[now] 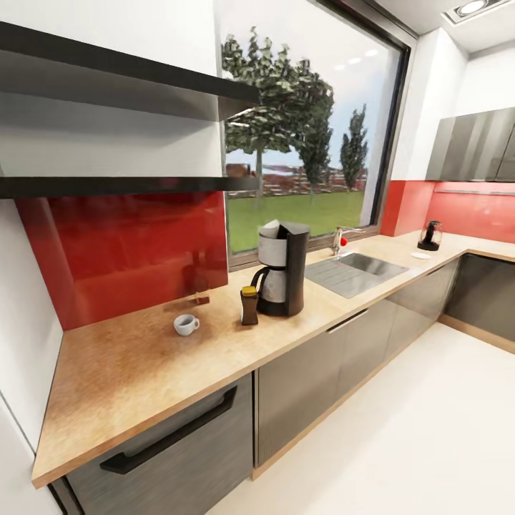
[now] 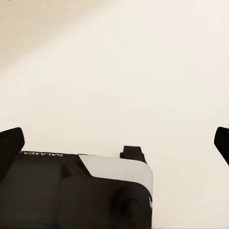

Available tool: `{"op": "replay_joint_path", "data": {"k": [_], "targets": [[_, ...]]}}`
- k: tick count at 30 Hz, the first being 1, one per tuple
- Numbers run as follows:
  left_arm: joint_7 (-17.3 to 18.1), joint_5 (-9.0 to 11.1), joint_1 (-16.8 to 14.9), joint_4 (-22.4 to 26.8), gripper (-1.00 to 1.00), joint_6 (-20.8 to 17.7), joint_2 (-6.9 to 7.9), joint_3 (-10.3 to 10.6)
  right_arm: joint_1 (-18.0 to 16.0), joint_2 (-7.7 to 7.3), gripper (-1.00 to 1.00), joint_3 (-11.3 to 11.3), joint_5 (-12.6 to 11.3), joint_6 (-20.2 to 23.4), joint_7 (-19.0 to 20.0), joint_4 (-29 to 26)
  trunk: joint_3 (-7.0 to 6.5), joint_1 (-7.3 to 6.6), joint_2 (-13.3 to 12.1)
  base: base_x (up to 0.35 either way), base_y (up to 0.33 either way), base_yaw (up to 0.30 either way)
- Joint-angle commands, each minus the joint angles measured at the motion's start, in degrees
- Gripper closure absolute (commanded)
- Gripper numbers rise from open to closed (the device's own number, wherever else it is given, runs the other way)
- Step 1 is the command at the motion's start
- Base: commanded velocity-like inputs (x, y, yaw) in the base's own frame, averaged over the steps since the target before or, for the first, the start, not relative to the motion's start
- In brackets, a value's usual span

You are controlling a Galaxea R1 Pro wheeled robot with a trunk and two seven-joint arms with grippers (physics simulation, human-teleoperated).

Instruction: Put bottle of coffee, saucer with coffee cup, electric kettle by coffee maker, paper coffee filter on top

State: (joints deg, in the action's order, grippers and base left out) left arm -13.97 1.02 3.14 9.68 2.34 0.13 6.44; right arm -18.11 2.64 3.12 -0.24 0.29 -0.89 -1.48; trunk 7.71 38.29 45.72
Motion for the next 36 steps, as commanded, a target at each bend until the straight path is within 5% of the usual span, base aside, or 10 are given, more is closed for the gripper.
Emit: {"op": "replay_joint_path", "data": {"k": [1, 10, 12, 36], "targets": [[-0.32, 0.14, 0.02, 0.18, -1.00, 0.06, -0.01, 0.42, 0.01, 0.04, -1.00, 0.31, -0.12, -0.02, -0.12, -0.04, 0.07, 0.01, 0.06, 0.000, 0.000, 0.000], [-0.35, 0.12, -0.15, 0.85, -1.00, 0.38, -0.26, 0.61, 0.11, 0.08, -1.00, 0.22, -0.44, -1.84, 0.18, -0.14, 0.07, 0.01, 0.06, 0.000, 0.000, 0.000], [-0.27, 0.09, -0.16, 2.03, -1.00, 0.52, -1.23, 0.67, 0.13, 0.08, -1.00, 0.07, -0.43, -2.38, 0.02, -0.18, 0.07, 0.01, 0.06, 0.023, -0.053, 0.000], [-0.34, 0.03, -0.16, 1.62, -1.00, 3.75, -1.54, 0.62, 0.18, -0.31, -1.00, 0.31, -0.09, -2.39, 0.24, -0.10, 0.07, 0.01, 0.06, 0.144, -0.233, 0.000]]}}
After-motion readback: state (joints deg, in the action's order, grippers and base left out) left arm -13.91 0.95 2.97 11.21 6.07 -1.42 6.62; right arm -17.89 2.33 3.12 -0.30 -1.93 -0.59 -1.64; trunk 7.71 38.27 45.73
